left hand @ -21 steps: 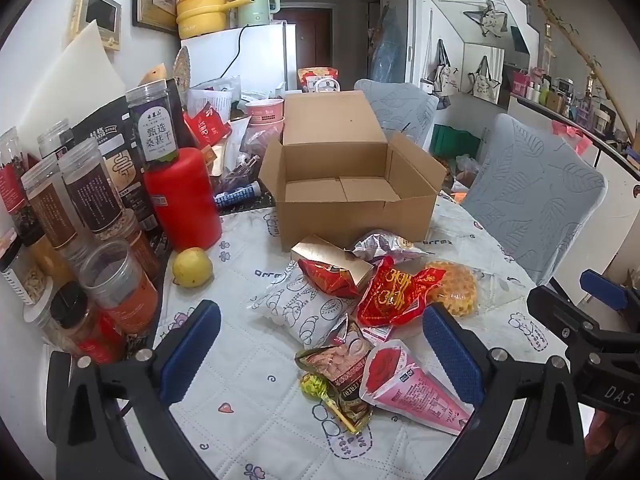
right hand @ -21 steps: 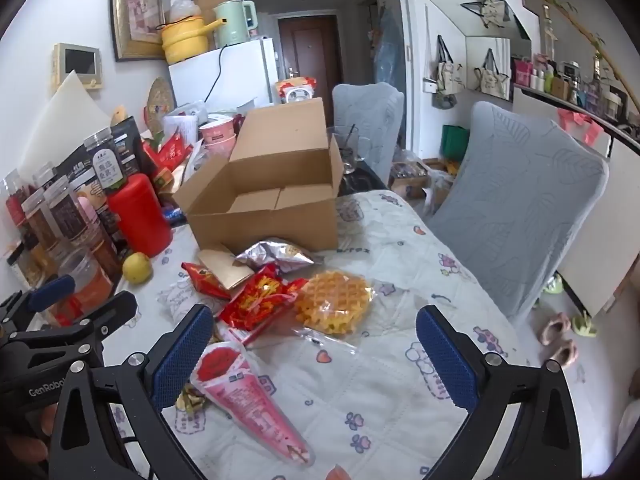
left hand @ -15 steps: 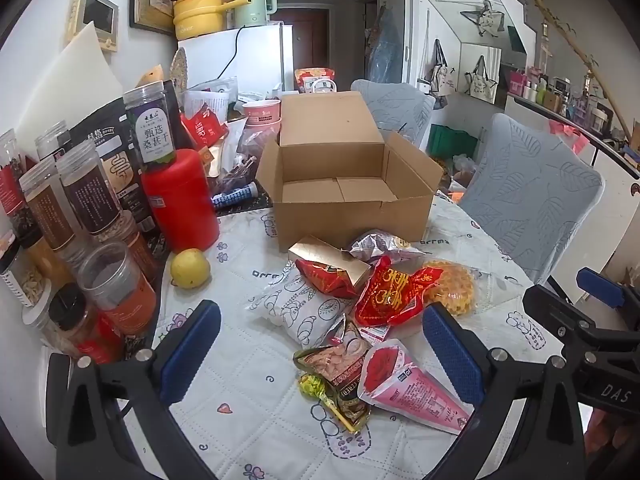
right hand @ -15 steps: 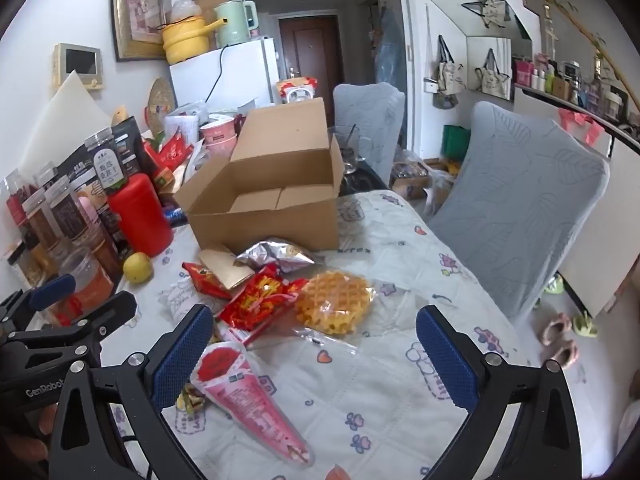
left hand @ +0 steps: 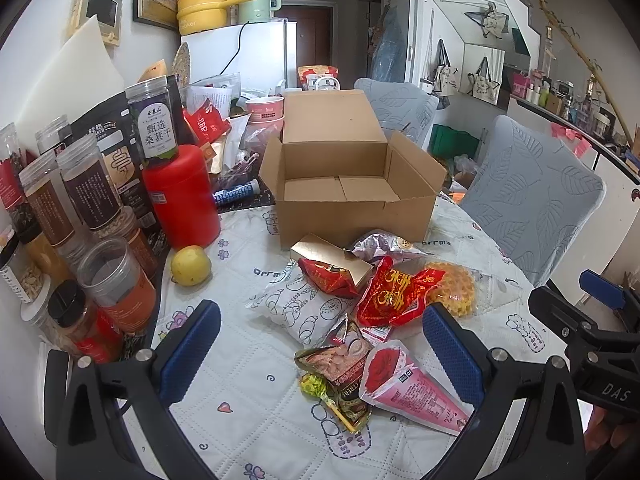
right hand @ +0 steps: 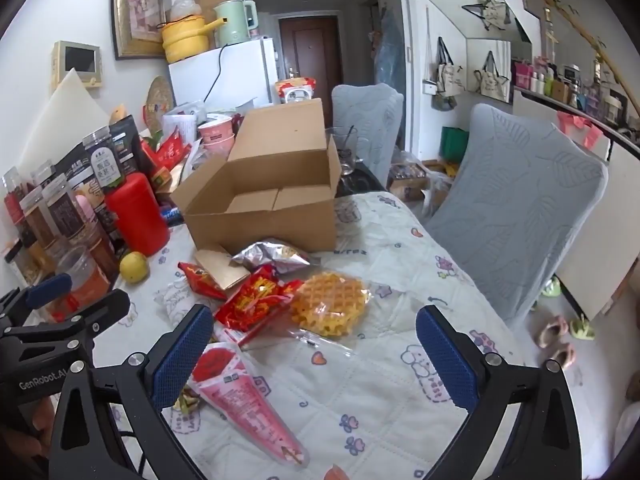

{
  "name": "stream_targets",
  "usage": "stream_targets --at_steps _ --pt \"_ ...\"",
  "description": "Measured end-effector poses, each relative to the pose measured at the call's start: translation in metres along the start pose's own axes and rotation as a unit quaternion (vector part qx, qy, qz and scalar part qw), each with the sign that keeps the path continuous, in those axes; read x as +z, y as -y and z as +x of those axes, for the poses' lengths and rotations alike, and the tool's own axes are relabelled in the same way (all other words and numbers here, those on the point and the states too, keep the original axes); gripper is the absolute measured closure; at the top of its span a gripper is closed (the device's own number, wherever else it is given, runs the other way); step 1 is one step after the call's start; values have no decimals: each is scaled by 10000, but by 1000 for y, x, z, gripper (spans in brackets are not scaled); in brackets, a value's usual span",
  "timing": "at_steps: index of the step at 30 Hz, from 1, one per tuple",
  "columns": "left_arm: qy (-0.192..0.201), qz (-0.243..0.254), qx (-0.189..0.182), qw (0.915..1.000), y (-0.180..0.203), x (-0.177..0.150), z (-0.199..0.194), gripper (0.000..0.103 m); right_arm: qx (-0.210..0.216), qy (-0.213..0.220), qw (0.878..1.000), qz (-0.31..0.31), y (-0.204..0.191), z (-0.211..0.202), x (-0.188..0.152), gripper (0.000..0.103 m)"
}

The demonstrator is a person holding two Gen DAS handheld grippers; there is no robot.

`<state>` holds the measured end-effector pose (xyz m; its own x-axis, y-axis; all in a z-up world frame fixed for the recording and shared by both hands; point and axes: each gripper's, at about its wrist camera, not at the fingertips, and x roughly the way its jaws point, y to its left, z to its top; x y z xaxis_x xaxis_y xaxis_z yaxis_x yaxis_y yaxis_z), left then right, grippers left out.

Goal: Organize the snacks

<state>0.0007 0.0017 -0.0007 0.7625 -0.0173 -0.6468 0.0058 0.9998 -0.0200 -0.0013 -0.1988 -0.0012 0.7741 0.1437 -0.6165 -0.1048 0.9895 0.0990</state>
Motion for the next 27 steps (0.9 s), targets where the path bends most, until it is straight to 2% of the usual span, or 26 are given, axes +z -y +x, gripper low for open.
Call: stream_targets --at_steps 27 --pt "-14 -30 -27 10000 -2 0 1 0 -8 21 10000 -89 -1 0 0 0"
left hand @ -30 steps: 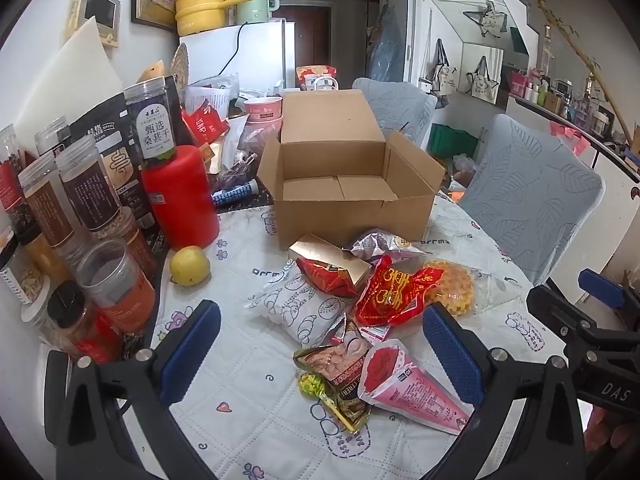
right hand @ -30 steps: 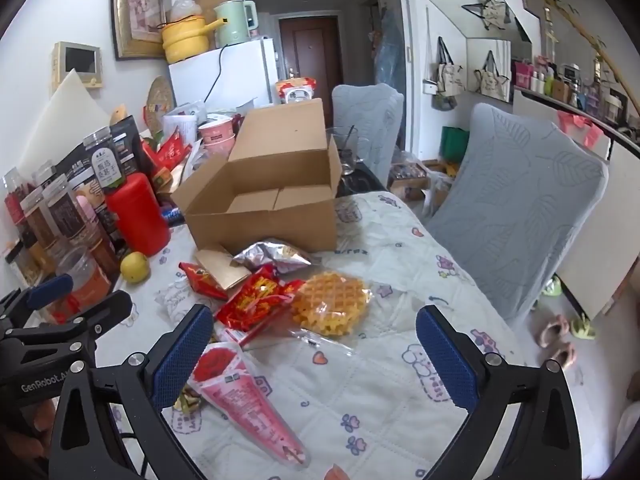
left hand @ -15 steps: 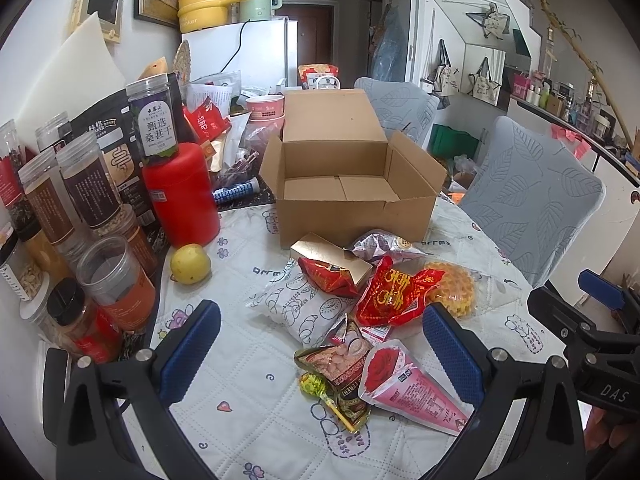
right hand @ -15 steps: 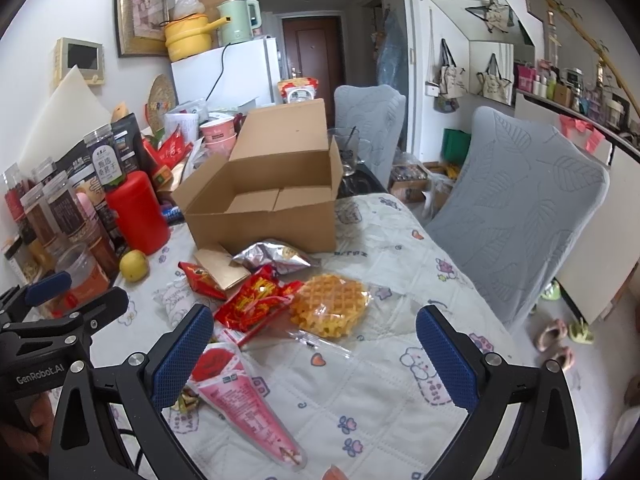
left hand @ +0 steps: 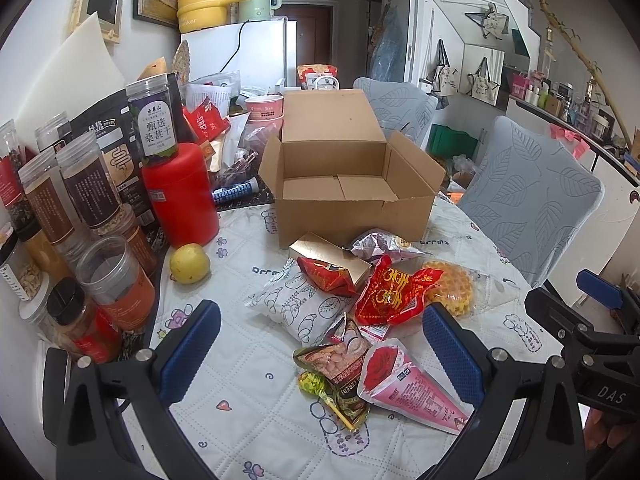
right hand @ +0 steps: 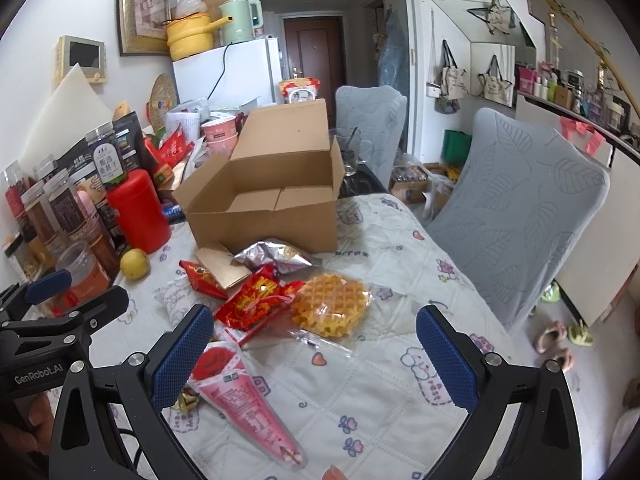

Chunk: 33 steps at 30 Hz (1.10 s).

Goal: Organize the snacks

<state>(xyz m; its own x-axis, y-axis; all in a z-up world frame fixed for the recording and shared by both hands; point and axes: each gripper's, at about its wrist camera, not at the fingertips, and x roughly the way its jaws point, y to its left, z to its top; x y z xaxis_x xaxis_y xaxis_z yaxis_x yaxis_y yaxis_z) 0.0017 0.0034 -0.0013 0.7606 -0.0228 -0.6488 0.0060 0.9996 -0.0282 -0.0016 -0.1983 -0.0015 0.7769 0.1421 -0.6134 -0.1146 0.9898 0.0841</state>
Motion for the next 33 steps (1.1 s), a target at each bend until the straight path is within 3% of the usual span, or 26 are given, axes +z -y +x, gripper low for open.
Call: stream_targets --at_steps 19,33 --pt "62 -76 -67 9999 -3 -13 -21 0 149 87 9998 -31 -4 -17 -12 0" --pt "-166 -238 -166 9994 -18 -50 -22 0 857 -342 9957 -110 -14 -2 -50 0"
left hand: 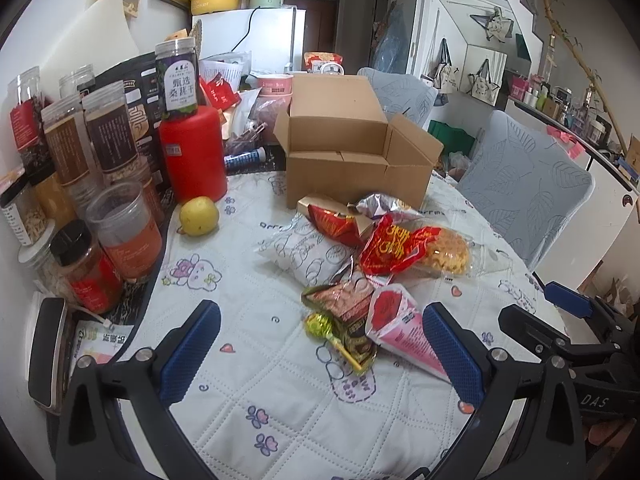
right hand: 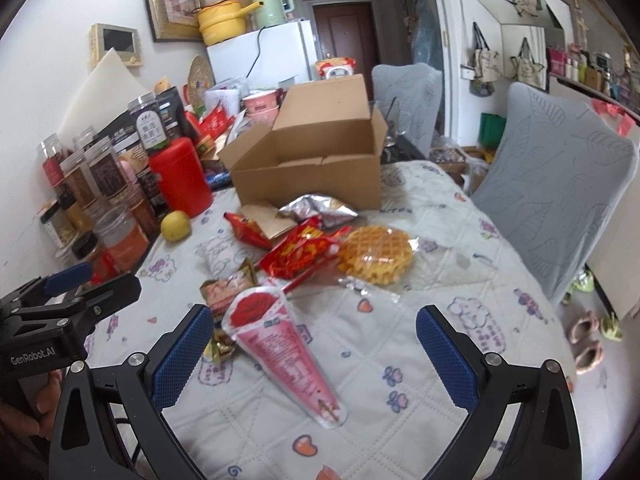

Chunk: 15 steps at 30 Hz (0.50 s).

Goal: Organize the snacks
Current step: 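Grasp the pink cone pouch with the right gripper while the left gripper approaches the cereal bag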

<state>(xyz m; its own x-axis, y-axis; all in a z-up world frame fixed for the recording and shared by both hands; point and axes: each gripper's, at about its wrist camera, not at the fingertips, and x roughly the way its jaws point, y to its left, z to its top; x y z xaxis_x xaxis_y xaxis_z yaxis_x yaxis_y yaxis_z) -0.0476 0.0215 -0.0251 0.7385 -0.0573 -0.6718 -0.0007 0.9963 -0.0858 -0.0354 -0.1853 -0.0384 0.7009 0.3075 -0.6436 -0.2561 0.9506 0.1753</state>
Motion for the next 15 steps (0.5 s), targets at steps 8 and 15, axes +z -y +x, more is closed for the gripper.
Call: stream_targets --at_steps 8,15 --pt "-136 -194 -72 9997 -16 -19 8 0 280 -299 9989 -224 -6 24 -18 0" --pt "-308 -341 -22 9989 -29 -31 19 0 463 -625 9958 -486 -12 56 -29 0"
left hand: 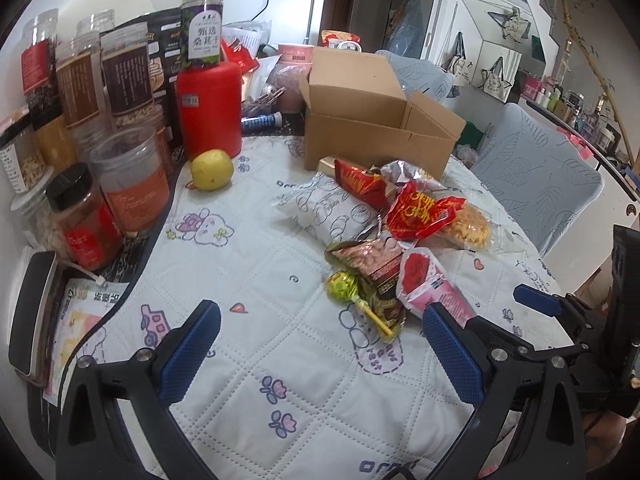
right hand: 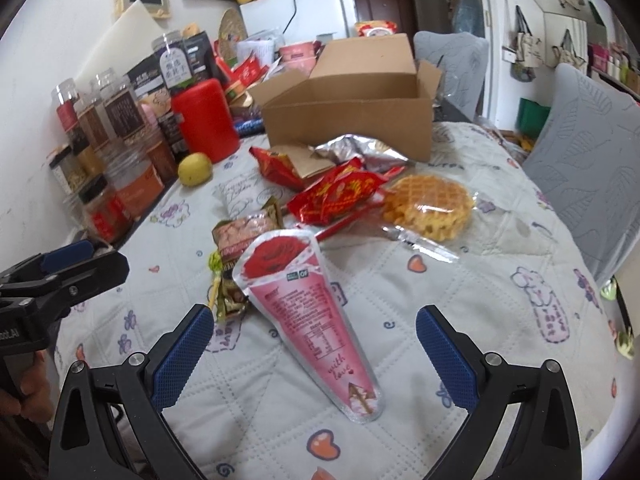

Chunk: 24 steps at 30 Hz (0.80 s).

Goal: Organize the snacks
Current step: 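Grasp the pink cone pouch with the right gripper while the left gripper approaches the cereal bag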

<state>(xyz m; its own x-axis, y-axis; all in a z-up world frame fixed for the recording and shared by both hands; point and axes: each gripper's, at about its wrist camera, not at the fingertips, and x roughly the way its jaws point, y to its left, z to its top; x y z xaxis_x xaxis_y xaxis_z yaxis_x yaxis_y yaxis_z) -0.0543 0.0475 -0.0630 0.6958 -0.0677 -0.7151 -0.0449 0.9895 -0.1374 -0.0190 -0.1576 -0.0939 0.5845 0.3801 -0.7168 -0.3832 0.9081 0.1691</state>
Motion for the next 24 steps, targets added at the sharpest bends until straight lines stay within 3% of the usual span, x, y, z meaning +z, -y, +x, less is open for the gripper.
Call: stream_targets --at_steps 4,10,11,12,15,18,24 --pt "-151 -144 15 9998 -10 -6 9 0 52 -236 9995 -200 -3 21 -1 2" --pt "-323 -321 16 9990 -18 -9 21 0 22 -516 9976 -455 -8 42 -3 20" --pt "-322 -327 17 9989 -18 -9 22 0 -3 -575 9973 -457 -8 46 -3 27" --pt "-313 -329 11 9990 -18 -8 23 0 -50 -678 9966 -465 -7 50 -4 42" --pt "-286 -286 -38 9992 -15 -5 25 0 -189 -637 9962 -565 -6 52 -5 66" --pt "-305 -247 -164 9991 -9 -2 30 0 -6 -618 9973 -396 2 47 -3 73" --pt "-383 -73 -443 9983 10 4 45 0 43 -432 9988 -237 13 33 -1 74"
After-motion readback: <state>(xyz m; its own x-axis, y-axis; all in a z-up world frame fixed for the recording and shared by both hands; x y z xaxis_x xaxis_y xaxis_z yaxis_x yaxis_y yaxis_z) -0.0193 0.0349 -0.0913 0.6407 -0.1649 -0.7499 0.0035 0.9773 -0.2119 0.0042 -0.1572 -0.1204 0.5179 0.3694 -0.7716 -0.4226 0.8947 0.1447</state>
